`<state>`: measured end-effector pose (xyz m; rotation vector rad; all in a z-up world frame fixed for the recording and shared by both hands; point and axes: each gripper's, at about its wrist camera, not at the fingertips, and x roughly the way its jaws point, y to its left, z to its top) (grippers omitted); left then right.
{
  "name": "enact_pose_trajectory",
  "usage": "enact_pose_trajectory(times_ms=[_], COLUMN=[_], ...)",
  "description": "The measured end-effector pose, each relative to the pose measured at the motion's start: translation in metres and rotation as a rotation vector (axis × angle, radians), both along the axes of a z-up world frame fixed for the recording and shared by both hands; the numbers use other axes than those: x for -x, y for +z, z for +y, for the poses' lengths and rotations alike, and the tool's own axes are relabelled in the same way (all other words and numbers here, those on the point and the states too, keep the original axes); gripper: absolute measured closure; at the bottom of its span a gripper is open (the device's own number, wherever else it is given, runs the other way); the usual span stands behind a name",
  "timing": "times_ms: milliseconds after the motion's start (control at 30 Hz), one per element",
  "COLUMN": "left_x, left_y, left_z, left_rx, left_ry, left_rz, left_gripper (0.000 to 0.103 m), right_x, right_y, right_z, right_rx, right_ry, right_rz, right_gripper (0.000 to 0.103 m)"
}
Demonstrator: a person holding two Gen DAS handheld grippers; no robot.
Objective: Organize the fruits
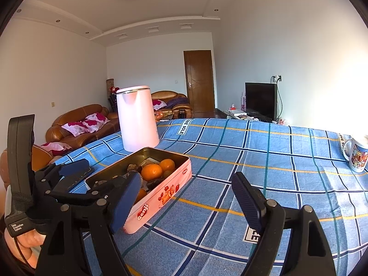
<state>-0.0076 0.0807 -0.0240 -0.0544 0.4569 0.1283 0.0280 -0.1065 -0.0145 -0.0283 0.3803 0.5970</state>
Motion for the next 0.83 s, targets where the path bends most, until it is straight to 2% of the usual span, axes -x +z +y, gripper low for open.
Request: enact_pose_trajectory(times_ms=[833], left_x=[0.002], left_y=[0.004], left_z=[-0.008], left_rx=[-0.007], left_ry=[-0.004], left_rz=[0.004], left_gripper=[0.001], right_x=[0.003], right_y=[0.001], right_z=[-0.016], right_rx=[0.002], right_ry=[-0.028], right_rz=[-0.015], right_gripper=[0.021])
